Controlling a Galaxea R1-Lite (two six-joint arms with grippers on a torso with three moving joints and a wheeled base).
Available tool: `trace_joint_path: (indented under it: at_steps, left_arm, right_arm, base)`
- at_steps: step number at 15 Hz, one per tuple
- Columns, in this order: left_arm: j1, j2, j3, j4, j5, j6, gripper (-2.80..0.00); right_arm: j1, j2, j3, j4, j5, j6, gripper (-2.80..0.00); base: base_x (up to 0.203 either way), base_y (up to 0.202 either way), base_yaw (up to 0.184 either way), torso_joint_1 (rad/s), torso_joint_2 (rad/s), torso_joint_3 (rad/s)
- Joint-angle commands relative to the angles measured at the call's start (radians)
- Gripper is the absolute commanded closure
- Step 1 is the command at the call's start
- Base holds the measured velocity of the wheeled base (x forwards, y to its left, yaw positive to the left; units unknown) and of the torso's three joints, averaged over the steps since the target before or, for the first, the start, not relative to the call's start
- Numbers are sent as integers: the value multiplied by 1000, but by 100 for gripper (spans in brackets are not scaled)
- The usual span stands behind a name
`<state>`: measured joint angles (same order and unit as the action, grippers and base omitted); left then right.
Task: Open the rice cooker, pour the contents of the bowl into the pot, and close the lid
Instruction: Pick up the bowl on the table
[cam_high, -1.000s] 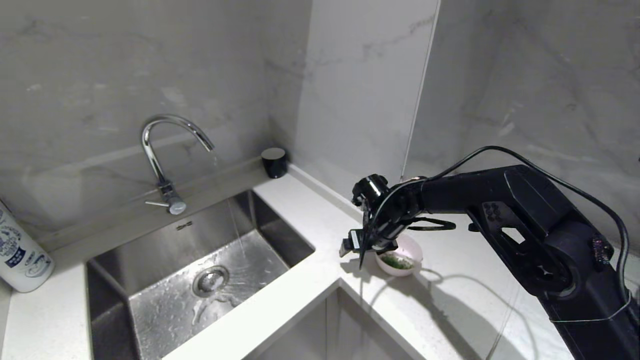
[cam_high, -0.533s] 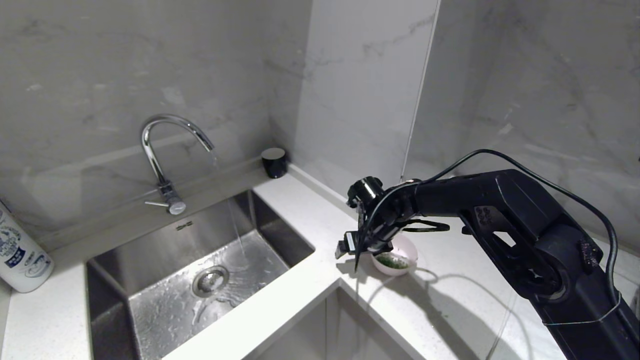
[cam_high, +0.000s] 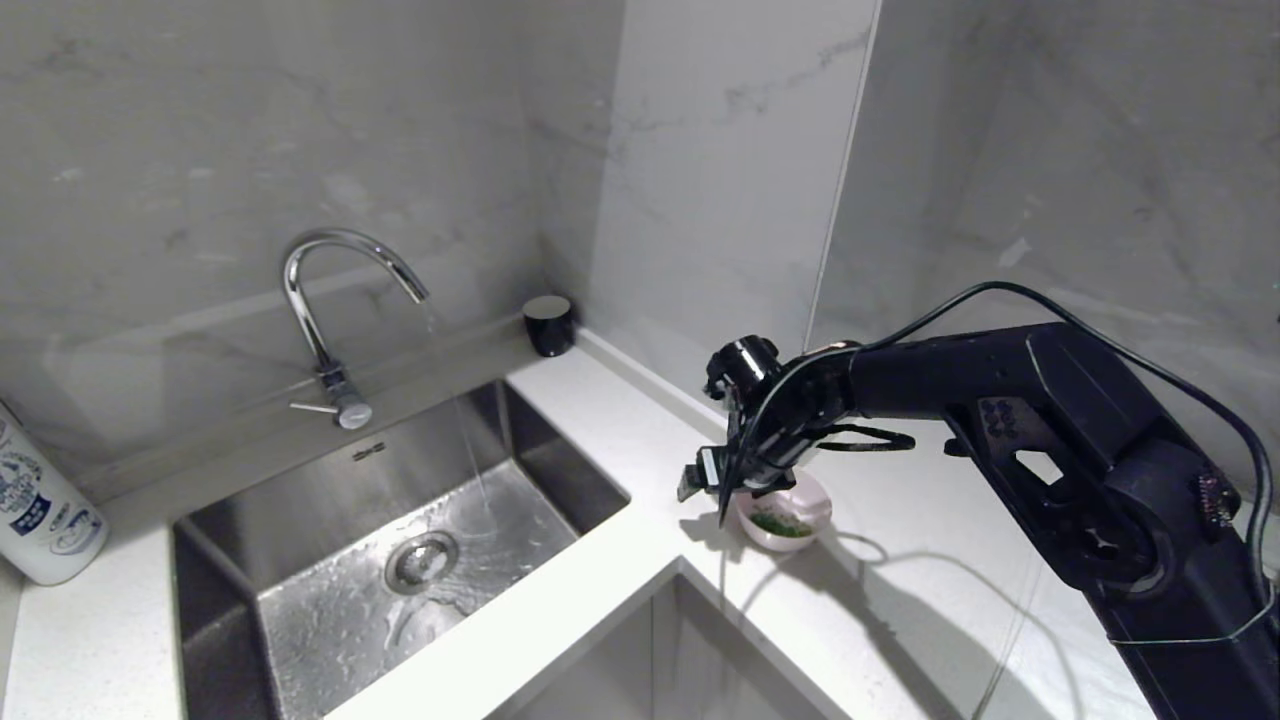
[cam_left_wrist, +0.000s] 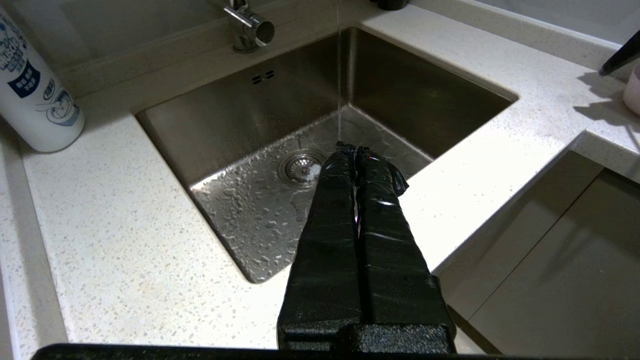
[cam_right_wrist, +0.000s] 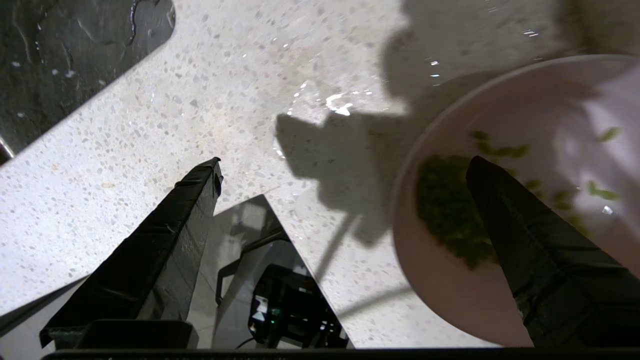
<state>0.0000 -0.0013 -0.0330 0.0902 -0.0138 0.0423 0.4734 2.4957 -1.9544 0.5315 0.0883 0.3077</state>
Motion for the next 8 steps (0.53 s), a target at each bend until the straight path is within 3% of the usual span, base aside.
trace_joint_path:
  at_steps: [1,7,8]
  left_arm:
    - [0,-3,0,0,0,1,0]
    - [0,-3,-1,0,0,-1,0]
    - [0,-3,-1,0,0,-1,0]
  right_arm:
    - [-23,-66,12,5,2,2,-280]
    - [-29,-304,210,0,3,-6,-280]
    - [-27,-356,256,-1,5,-7,-192]
  base:
    - [0,0,0,0,0,0]
    - [0,0,0,0,0,0]
    - [0,0,0,0,0,0]
